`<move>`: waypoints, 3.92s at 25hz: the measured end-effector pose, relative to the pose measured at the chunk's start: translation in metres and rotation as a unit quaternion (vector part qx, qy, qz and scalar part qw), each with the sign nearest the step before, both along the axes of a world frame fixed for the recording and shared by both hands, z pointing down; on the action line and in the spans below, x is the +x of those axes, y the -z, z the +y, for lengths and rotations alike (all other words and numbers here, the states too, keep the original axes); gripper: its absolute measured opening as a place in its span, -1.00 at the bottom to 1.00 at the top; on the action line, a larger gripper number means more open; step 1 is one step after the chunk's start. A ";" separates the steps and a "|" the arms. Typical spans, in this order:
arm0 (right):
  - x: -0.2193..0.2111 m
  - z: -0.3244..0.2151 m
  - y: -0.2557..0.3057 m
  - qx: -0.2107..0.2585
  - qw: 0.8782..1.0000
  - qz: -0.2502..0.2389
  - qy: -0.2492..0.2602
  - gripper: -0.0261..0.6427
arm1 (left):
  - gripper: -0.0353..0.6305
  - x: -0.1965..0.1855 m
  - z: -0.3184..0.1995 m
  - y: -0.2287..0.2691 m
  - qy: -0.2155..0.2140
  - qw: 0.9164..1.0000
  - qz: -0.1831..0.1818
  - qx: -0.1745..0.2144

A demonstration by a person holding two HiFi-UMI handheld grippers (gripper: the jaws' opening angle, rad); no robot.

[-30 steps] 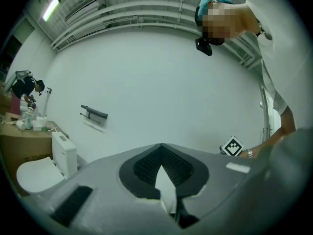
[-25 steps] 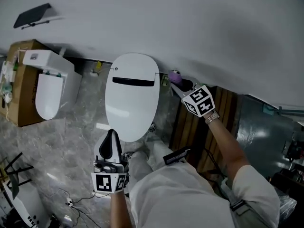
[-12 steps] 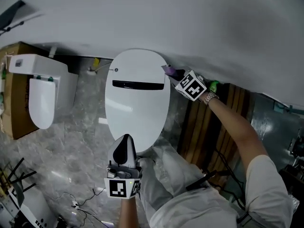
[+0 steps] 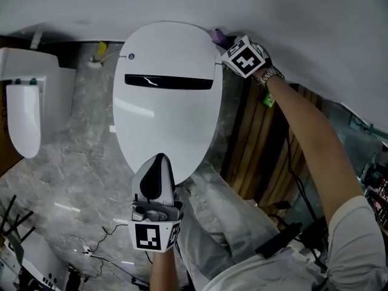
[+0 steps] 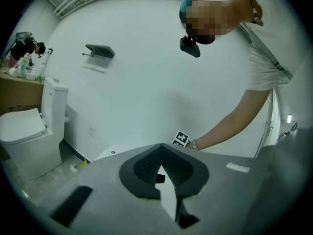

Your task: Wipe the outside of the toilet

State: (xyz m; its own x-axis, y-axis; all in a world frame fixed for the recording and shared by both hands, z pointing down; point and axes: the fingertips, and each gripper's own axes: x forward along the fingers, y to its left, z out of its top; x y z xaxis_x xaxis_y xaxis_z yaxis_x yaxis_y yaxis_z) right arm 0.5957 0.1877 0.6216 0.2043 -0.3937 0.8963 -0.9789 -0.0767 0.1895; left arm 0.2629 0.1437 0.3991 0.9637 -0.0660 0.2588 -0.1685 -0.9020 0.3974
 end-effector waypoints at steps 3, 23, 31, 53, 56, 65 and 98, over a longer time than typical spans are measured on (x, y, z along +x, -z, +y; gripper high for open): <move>0.006 -0.007 -0.008 0.011 1.000 0.009 -0.018 -0.64 | -0.88 0.000 0.001 -0.013 0.003 1.000 0.009 -0.014; -0.067 0.018 -0.023 0.071 0.997 -0.007 -0.035 -0.64 | -0.88 -0.056 0.018 -0.033 0.004 0.999 0.021 -0.027; -0.107 0.040 -0.031 0.064 0.997 0.032 -0.038 -0.66 | -0.88 -0.090 0.018 -0.043 -0.005 0.999 0.029 -0.028; -0.223 0.069 -0.060 0.005 0.999 -0.009 -0.045 -0.63 | -0.88 -0.180 0.024 -0.040 -0.018 0.999 0.028 -0.027; -0.252 0.074 -0.064 0.003 0.998 -0.025 -0.052 -0.63 | -0.88 -0.194 0.027 -0.039 -0.028 0.999 0.029 -0.027; -0.345 0.093 -0.079 -0.026 0.998 -0.039 -0.047 -0.63 | -0.88 -0.244 0.026 -0.034 -0.056 0.998 0.034 -0.022; -0.634 0.064 -0.105 -0.127 0.973 -0.188 0.043 -0.63 | -0.88 -0.397 -0.036 -0.037 0.051 0.997 0.057 -0.024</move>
